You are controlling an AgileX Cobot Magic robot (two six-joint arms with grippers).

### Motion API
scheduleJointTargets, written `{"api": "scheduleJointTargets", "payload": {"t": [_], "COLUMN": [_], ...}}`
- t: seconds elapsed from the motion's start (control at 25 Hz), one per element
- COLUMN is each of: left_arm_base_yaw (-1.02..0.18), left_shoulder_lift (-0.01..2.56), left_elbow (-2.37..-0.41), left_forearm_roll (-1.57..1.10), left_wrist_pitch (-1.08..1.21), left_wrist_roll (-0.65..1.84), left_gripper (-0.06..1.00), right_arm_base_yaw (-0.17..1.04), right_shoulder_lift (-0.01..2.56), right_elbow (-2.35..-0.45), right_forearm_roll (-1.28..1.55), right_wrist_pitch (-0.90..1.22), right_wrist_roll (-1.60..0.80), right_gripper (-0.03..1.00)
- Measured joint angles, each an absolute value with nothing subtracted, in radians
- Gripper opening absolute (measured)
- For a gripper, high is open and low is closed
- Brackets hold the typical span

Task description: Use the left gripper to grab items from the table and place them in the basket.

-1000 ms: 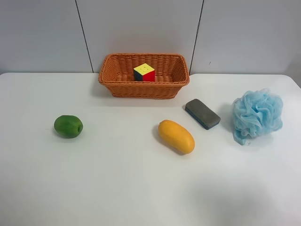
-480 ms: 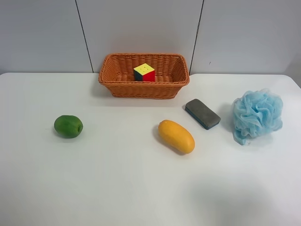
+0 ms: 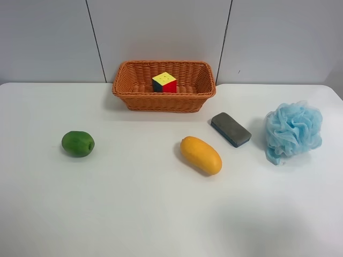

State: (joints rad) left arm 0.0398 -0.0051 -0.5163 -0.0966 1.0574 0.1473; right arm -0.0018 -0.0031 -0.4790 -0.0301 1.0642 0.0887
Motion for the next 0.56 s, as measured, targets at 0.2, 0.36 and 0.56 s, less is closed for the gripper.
{"api": "scheduleJointTargets", "payload": {"t": [0.2,0.36,0.56], "left_arm_base_yaw": [0.04,0.04,0.04], "left_shoulder_lift": [-0.005,-0.005,-0.005], "left_elbow": [-0.516,-0.516,-0.516], "left_forearm_roll": [-0.094,-0.094,-0.094], "left_wrist_pitch": [1.057,1.057,1.057], "left_wrist_roll": [0.147,0.147,0.148], "left_gripper": [0.99,0.99,1.0], "right_arm_base_yaw": [-0.002,-0.002,-0.002], "right_shoulder_lift": [-0.003,-0.003,-0.003], "right_elbow": [-0.479,-0.479,-0.479], "right_forearm_roll": [-0.03,-0.03,-0.03], "right_wrist_pitch": [1.064,1.064,1.064], "right_wrist_roll": [0.089,0.089,0.089], "right_gripper": [0.99,0.99,0.99]}}
